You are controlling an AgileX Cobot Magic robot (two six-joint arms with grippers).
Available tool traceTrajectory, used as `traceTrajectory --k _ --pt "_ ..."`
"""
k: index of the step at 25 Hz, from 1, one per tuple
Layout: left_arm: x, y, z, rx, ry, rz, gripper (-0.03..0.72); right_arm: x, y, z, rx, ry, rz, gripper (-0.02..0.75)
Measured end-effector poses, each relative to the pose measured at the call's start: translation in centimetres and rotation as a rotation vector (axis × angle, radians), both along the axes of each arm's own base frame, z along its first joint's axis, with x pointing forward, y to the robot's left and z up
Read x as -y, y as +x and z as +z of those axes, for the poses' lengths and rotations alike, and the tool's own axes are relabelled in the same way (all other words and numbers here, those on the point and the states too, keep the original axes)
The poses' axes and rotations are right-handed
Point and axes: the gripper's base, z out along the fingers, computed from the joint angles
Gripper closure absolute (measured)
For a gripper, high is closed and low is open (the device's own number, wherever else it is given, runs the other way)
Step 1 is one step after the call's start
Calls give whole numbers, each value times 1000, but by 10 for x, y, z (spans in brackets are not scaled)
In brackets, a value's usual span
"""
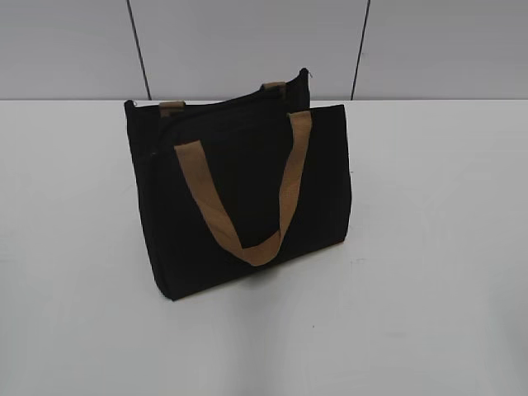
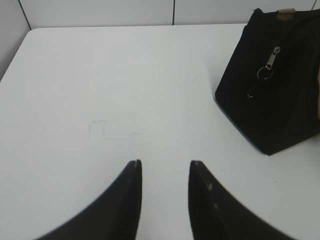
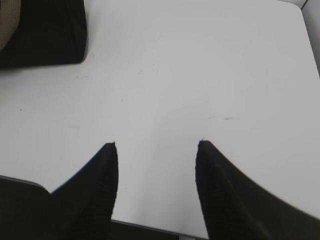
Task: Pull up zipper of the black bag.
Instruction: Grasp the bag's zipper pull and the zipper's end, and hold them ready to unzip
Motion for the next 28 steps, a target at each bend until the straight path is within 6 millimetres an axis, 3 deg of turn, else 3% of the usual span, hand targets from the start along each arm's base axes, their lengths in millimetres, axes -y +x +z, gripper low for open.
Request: traceTrajectory --k 28 --pt "0 0 0 0 0 0 451 0 0 0 1 0 0 342"
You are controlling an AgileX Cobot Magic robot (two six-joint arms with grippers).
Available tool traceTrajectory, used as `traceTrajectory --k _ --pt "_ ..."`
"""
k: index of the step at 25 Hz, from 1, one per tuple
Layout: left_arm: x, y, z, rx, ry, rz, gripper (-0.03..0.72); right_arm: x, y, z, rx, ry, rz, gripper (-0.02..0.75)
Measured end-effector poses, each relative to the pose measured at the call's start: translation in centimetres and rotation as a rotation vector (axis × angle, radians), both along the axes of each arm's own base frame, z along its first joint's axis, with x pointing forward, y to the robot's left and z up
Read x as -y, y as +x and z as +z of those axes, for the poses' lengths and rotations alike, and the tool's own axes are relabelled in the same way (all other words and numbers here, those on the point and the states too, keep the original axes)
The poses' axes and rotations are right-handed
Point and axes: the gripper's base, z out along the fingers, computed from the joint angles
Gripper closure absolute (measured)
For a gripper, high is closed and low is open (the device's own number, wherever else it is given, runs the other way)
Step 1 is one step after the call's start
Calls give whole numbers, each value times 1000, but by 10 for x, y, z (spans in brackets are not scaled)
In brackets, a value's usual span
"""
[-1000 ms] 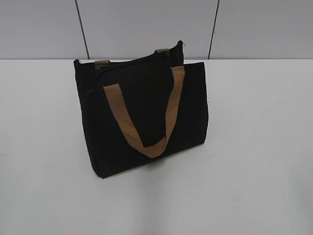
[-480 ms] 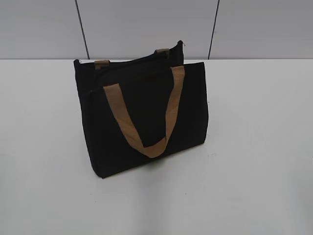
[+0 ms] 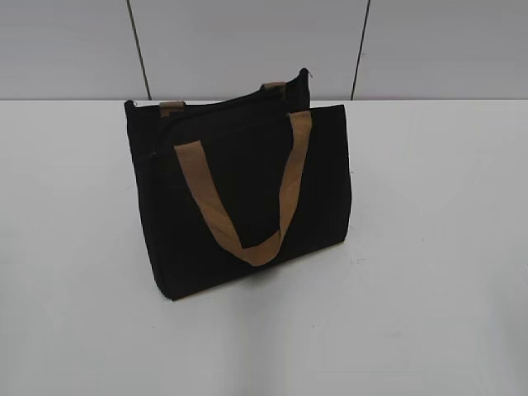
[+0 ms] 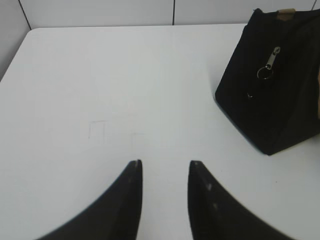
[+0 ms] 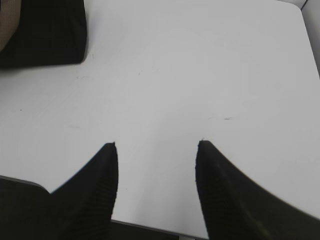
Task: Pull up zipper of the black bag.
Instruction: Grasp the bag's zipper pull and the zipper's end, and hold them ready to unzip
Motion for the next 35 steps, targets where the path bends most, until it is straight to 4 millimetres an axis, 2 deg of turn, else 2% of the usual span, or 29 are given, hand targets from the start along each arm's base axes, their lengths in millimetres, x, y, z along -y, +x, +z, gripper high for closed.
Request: traceTrajectory --k 15,17,21,23,29,35 --pt "0 0 0 0 0 0 431 0 0 0 0 -1 0 342" --pt "0 0 0 0 0 0 373 0 0 0 0 0 0 342" --pt "0 0 0 0 0 0 211 0 2 0 -12 2 -1 342" --pt "0 0 0 1 0 0 178 0 7 2 -45 2 -2 342" --pt "0 2 4 20 -2 1 165 -1 29 29 -104 2 -4 342" --pt "3 25 7 -84 44 -52 204 -2 59 59 -171 2 -3 342"
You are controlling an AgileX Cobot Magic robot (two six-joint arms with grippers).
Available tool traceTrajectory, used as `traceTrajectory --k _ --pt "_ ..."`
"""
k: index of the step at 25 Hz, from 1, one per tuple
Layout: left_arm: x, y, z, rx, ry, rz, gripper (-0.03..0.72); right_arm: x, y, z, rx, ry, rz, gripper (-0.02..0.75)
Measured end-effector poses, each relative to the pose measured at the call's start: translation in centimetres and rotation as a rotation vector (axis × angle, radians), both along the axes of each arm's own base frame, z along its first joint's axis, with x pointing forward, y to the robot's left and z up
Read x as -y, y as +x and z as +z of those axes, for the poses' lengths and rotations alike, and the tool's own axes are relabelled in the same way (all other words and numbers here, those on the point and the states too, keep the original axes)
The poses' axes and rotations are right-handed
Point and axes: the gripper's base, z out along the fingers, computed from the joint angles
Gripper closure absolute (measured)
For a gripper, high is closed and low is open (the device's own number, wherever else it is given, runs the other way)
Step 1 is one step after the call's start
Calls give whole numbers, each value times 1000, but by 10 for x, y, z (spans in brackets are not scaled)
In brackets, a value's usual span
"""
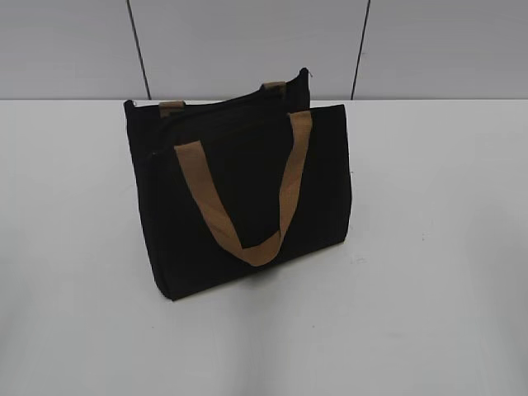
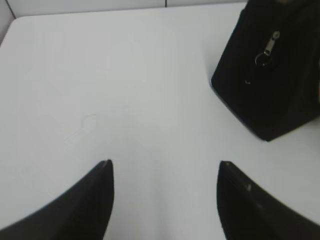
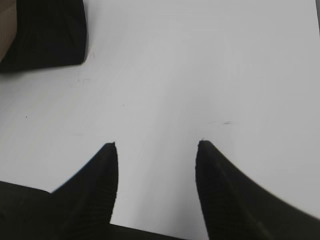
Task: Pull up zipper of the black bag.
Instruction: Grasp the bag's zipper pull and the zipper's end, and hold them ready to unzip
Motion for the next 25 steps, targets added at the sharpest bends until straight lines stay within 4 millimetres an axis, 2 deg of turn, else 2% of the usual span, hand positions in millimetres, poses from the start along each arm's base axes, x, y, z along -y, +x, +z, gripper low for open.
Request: traceTrajectory --k 6,14,19,25 --pt "13 44 10 20 10 -154 220 -4 30 17 -59 -11 54 342" --pt "23 111 5 52 82 -299 222 -14 63 19 -46 36 153 342" --pt "37 152 -18 -27 51 -427 222 -16 73 23 33 47 162 342" --pt "60 185 -51 -60 132 -600 222 -16 76 25 67 26 171 342"
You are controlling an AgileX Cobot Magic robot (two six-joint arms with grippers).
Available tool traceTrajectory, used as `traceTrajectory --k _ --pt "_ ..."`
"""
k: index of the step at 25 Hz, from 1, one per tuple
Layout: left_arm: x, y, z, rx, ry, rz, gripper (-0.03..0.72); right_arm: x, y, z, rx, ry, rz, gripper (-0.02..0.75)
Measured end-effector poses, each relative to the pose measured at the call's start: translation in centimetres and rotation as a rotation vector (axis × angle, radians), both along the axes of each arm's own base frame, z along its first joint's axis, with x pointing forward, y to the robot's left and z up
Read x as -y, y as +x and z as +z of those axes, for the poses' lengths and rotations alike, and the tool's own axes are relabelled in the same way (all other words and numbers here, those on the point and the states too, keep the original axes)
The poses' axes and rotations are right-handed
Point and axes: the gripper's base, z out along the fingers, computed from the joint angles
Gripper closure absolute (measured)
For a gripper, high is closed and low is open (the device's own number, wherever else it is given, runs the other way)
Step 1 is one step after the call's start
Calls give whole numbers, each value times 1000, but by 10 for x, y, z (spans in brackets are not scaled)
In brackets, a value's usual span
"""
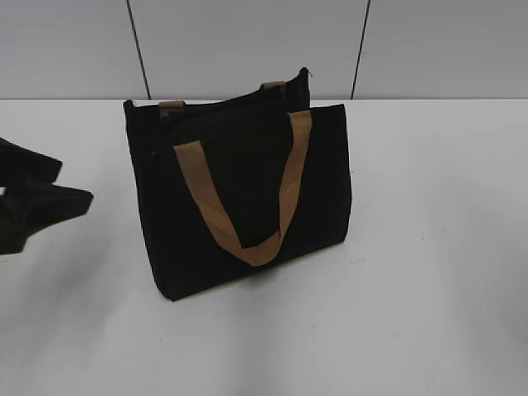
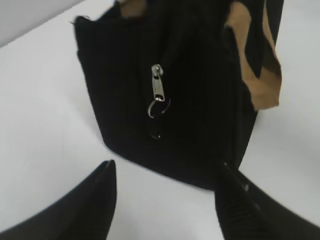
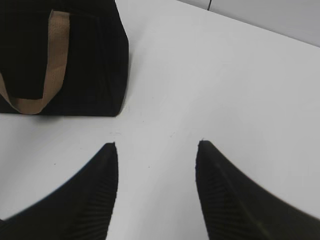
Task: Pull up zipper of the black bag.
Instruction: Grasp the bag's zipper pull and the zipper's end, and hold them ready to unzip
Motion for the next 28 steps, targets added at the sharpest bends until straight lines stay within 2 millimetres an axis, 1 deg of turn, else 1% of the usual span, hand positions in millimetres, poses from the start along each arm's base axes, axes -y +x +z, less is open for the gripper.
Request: traceTrajectory --k 6,10,14,18,22,26,28 --pt "20 23 -46 -43 157 -101 222 0 0 1 10 -4 3 342" --pt "26 32 -70 -96 172 -124 222 0 1 1 12 -5 3 342" --pt "32 47 -79 -102 140 -106 222 0 1 1 13 -5 2 342" --pt "40 60 -86 -111 103 -138 222 0 1 1 13 -6 3 342" --pt "43 71 -96 -136 99 -126 222 0 1 1 13 -4 3 342" --pt "46 80 -96 -127 98 -128 222 0 1 1 13 3 4 342" --pt "47 84 -93 -114 94 -127 222 -1 0 1 13 16 7 342"
